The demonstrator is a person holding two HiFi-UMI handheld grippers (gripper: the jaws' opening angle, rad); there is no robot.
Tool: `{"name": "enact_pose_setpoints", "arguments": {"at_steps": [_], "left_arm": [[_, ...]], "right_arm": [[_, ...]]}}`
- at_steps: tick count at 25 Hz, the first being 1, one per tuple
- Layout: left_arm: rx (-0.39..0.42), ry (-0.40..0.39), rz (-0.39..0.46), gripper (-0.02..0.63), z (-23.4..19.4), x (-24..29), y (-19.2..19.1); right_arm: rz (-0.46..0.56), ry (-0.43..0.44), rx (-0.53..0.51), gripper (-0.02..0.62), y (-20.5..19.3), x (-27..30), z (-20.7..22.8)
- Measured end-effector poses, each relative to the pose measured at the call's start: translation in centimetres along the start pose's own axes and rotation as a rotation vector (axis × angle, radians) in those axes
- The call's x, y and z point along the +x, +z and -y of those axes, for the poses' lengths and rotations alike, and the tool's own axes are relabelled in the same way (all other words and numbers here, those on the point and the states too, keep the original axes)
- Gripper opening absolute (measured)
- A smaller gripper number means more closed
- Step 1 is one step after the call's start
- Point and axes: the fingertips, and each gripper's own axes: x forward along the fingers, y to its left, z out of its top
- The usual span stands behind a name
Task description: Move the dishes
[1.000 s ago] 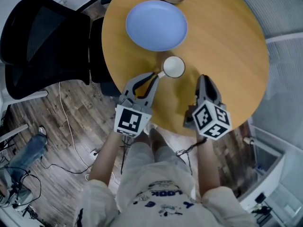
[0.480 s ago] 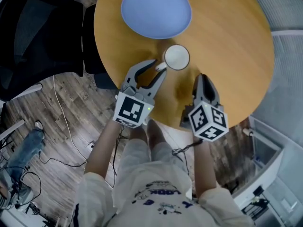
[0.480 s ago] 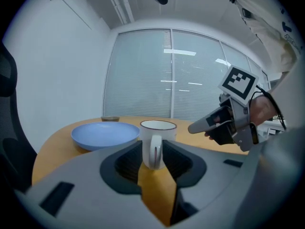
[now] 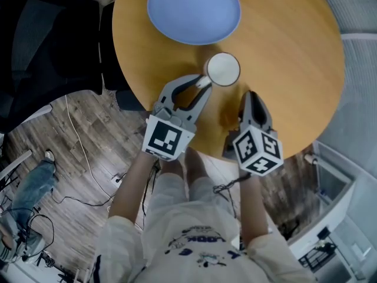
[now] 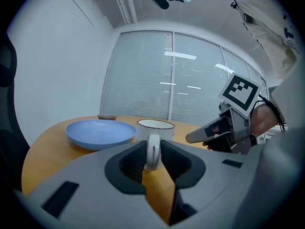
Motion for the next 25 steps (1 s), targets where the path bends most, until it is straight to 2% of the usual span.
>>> {"name": "enact_pose_setpoints", "arguments": {"at_steps": [5,12,17,25], "left_arm": [[0.053,0.009,-0.021,0.067,0.5,0.3,-0.3],[0.012,0.077,-0.05,0.066,1.0,0.6,0.1],[-0.01,0.142,0.018,0.063,0.9,0.3,1.7],[-0.005,0.176,0.063,0.063,1.4,-0.5,3.6]], "right_arm": [[-0.009,-0.01,0.004,0.038,-0.7,0.1,0.4],[-0.01,-0.018,0.006,0.038,-0.7,-0.2,0.9],[0.002,-0.022,0.01,0.038,-0.2,-0.5,1.2],[0.008,-0.011,0.01,0.038,0.1,-0.8,1.2]]}}
